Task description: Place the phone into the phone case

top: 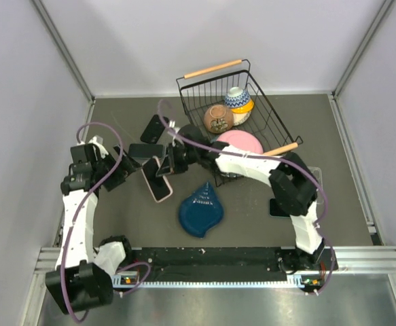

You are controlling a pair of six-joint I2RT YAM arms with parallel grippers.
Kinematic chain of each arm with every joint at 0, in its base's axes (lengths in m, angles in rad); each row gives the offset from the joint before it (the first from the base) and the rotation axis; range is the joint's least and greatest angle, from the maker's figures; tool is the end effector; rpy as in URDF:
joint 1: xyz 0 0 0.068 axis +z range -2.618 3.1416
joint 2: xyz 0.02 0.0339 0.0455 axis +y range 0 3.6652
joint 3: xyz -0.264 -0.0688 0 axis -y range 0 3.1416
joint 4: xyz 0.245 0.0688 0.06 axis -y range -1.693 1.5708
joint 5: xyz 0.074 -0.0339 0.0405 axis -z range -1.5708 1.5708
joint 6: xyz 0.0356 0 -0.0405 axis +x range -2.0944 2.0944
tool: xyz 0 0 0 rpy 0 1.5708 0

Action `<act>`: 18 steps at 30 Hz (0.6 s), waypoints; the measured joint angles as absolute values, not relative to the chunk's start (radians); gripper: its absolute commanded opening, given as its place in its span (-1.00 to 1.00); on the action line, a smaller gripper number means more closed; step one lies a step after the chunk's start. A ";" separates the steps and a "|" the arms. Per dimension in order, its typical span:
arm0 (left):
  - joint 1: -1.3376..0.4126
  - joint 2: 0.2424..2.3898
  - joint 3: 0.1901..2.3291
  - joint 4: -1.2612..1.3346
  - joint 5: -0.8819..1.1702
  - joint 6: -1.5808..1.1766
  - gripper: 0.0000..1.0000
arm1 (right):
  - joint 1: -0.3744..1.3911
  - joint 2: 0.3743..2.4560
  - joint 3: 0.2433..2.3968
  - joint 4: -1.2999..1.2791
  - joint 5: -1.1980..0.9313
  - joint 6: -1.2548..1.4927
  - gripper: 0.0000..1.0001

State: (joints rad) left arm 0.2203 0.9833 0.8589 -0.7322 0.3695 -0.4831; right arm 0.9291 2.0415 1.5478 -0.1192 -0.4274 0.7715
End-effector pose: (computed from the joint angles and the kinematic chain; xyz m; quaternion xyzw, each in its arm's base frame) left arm 0.1925 0.0299 0.2814 -0.2570 0.8867 -0.2156 0.3181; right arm 0.2701 0.3861 0.2243 -0.1657 0.8569 0.4626 0.1557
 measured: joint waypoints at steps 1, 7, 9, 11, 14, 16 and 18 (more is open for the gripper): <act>0.220 0.957 0.859 -0.724 0.402 -0.482 0.85 | 0.910 2.020 1.554 -0.125 -0.428 0.768 -1.00; 0.220 0.921 0.823 -0.599 0.649 -0.513 0.76 | 0.810 1.887 1.560 -0.127 -0.443 0.759 -1.00; 0.220 0.926 0.787 -0.518 0.756 -0.559 0.76 | 0.789 1.856 1.560 -0.120 -0.459 0.761 -1.00; 0.215 0.933 0.749 -0.426 0.844 -0.620 0.78 | 0.781 1.832 1.560 -0.102 -0.485 0.770 -1.00; 0.207 0.934 0.702 -0.288 0.941 -0.712 0.82 | 0.783 1.814 1.558 -0.061 -0.532 0.800 -1.00; 0.198 0.934 0.682 -0.206 0.991 -0.768 0.82 | 0.783 1.805 1.547 -0.010 -0.569 0.833 -1.00; 0.191 0.934 0.670 -0.126 1.029 -0.819 0.77 | 0.785 1.794 1.526 0.030 -0.600 0.859 -1.00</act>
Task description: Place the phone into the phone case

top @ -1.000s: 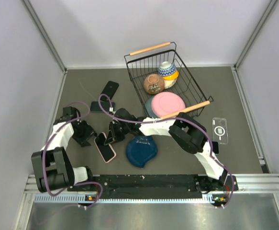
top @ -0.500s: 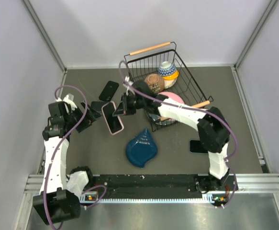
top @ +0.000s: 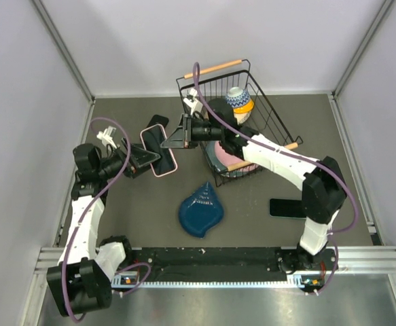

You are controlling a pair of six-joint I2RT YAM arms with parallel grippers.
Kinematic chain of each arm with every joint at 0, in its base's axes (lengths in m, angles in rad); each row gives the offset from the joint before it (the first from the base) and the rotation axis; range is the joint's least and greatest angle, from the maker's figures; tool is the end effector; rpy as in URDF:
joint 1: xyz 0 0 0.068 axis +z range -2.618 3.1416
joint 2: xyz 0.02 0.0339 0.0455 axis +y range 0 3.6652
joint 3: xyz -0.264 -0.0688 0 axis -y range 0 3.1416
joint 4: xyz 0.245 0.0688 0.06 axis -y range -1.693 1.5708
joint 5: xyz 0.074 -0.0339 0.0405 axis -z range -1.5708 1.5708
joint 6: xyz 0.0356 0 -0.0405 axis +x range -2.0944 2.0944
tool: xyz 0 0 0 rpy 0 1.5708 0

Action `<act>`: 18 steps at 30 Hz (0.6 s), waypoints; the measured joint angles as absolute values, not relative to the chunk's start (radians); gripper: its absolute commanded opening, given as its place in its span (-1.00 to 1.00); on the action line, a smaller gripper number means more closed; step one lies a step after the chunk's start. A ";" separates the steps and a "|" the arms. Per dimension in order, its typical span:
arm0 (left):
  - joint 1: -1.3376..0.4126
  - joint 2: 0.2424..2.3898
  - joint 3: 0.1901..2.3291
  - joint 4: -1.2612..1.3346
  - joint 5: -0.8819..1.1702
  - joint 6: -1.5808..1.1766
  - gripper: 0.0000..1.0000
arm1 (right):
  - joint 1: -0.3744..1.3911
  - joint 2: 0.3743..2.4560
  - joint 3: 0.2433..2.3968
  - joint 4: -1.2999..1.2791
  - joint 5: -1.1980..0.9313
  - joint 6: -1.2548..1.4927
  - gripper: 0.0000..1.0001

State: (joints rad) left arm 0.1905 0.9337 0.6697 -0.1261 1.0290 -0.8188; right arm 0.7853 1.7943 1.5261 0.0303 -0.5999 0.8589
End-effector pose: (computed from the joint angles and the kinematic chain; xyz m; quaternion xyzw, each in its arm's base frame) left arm 0.2027 0.0080 0.2846 -0.1099 0.7655 -0.5385 0.3345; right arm 0.2907 0.3190 0.3395 -0.1549 0.7571 0.5907 0.2319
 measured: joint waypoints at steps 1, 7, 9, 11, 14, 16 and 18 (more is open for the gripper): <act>0.189 0.933 0.666 -0.101 1.039 -0.834 0.73 | 0.786 1.792 1.517 0.044 -0.609 0.867 -1.00; 0.187 0.923 0.586 0.144 1.093 -1.005 0.09 | 0.789 1.781 1.420 0.162 -0.676 0.941 -1.00; 0.187 0.923 0.543 0.270 1.107 -1.095 -0.16 | 0.792 1.781 1.397 0.180 -0.689 0.956 -1.00; 0.187 0.923 0.515 0.364 1.115 -1.166 -0.60 | 0.794 1.781 1.379 0.194 -0.701 0.967 -1.00; 0.190 0.922 0.498 0.438 1.133 -1.230 -1.00 | 0.793 1.769 1.366 0.213 -0.706 0.981 -0.65; 0.188 0.908 0.499 0.466 1.138 -1.243 -1.00 | 0.791 1.753 1.350 0.223 -0.715 0.991 -0.25; 0.184 0.894 0.499 0.479 1.142 -1.247 -1.00 | 0.794 1.732 1.331 0.241 -0.722 0.990 -0.03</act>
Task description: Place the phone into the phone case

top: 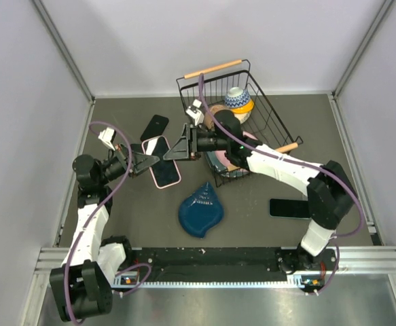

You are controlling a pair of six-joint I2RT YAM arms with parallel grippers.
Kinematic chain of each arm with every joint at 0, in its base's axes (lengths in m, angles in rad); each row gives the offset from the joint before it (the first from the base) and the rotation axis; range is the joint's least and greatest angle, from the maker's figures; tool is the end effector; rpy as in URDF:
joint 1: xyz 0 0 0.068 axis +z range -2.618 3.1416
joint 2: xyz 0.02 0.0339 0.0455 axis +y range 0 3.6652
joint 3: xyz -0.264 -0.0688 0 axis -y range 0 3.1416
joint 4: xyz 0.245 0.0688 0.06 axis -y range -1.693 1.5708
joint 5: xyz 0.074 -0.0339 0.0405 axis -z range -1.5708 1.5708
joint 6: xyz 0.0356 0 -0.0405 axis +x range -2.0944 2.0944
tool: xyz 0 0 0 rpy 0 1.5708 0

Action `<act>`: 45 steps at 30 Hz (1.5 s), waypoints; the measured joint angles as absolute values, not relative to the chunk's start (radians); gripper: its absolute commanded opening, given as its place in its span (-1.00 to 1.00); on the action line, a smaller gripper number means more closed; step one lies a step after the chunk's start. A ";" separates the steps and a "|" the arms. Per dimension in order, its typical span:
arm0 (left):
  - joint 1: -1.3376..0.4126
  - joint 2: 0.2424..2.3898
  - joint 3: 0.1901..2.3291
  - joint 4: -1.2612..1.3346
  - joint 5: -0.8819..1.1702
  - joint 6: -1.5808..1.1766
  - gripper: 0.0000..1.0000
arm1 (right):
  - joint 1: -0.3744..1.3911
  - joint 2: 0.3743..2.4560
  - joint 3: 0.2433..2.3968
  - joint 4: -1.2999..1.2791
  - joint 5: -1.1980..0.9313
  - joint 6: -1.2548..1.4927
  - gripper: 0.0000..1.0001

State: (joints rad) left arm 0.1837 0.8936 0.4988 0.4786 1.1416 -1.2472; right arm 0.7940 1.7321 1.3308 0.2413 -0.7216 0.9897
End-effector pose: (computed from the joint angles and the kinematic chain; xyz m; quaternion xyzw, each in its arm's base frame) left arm 0.1950 0.0033 0.2878 -0.0734 0.6908 -0.6293 0.3484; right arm 0.2712 0.3095 0.3176 -0.1582 0.7313 0.6409 0.1718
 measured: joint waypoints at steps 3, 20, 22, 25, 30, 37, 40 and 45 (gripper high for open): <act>0.181 0.891 0.498 0.487 1.147 -1.256 -1.00 | 0.797 1.682 1.272 0.284 -0.736 0.992 0.15; 0.181 0.893 0.458 0.681 1.137 -1.420 -1.00 | 0.850 1.552 1.097 0.355 -0.764 1.001 -0.17; 0.182 0.892 0.458 0.681 1.142 -1.418 -1.00 | 0.855 1.552 1.092 0.356 -0.748 1.007 -0.31; 0.181 0.892 0.463 0.632 1.144 -1.383 -1.00 | 0.855 1.552 1.071 0.353 -0.718 1.024 -0.75; 0.167 0.883 0.533 0.366 1.137 -1.185 -1.00 | 0.855 1.562 1.038 0.366 -0.682 1.081 -1.00; 0.149 0.855 0.565 0.236 1.111 -1.087 -1.00 | 0.856 1.565 1.034 0.353 -0.682 1.079 -0.40; 0.130 0.855 0.557 0.272 1.115 -1.074 -1.00 | 0.860 1.563 1.039 0.317 -0.662 1.045 0.17; 0.094 0.855 0.522 0.380 1.161 -1.125 -1.00 | 0.851 1.517 1.109 0.216 -0.644 0.947 0.71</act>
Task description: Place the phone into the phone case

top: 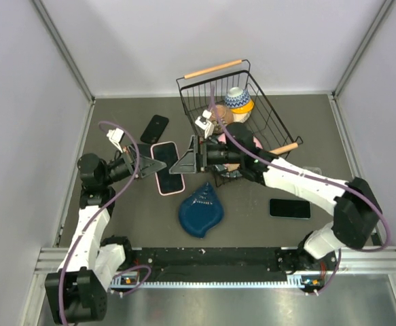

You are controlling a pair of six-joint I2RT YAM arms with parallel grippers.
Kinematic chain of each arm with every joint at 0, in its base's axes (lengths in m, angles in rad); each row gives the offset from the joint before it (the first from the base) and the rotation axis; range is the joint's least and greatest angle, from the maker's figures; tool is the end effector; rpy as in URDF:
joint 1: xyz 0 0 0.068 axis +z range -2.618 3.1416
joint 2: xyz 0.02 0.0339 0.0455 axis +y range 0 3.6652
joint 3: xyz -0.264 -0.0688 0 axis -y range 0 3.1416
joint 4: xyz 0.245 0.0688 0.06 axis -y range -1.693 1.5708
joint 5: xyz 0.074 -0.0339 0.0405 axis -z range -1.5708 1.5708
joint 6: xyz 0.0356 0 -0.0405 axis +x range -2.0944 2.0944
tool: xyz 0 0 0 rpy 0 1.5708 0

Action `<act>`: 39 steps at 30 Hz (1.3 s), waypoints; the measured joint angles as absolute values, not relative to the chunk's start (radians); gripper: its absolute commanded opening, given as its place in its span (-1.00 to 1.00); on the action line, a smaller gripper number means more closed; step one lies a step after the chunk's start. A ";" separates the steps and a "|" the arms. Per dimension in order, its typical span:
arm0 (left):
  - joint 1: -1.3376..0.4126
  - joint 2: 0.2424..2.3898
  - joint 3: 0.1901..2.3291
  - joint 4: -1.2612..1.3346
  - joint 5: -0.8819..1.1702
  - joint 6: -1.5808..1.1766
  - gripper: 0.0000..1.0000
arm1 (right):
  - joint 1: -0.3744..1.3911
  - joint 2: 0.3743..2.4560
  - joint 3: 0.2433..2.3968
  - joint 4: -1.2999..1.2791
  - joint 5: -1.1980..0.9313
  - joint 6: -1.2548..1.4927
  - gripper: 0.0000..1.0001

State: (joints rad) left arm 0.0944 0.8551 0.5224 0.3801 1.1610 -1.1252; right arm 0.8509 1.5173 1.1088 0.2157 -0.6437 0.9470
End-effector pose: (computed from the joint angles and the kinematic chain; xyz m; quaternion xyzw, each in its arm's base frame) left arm 0.1883 -0.0150 0.2936 -0.0051 0.7004 -0.6276 0.3400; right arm 0.2181 0.2811 0.3152 -0.1657 0.7411 0.6240 0.1843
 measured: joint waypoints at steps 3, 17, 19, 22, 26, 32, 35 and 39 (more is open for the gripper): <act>0.067 0.855 0.522 0.431 1.181 -1.145 -1.00 | 0.816 1.470 1.148 0.189 -0.652 0.897 0.67; -0.049 0.956 0.522 0.695 1.294 -1.276 -1.00 | 0.717 1.440 1.213 0.100 -0.767 0.793 0.39; -0.055 0.964 0.522 0.714 1.296 -1.288 -1.00 | 0.717 1.440 1.213 0.099 -0.776 0.789 0.35; -0.062 0.972 0.522 0.737 1.302 -1.298 -1.00 | 0.717 1.442 1.217 0.097 -0.790 0.789 0.22; -0.065 0.979 0.522 0.749 1.303 -1.299 -1.00 | 0.717 1.457 1.233 0.104 -0.800 0.791 -0.05; -0.066 0.997 0.574 0.579 1.312 -1.174 -1.00 | 0.704 1.488 1.234 0.096 -0.775 0.796 -0.86; -0.067 1.009 0.652 0.358 1.304 -1.012 -1.00 | 0.697 1.490 1.251 0.049 -0.741 0.783 -1.00; -0.070 1.044 0.735 0.150 1.291 -0.854 -1.00 | 0.708 1.490 1.315 -0.075 -0.669 0.701 -1.00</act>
State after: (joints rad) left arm -0.0696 1.0443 0.7345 0.1505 1.2915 -0.8539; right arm 0.7082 1.4899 1.3148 -0.0753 -0.6693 0.7010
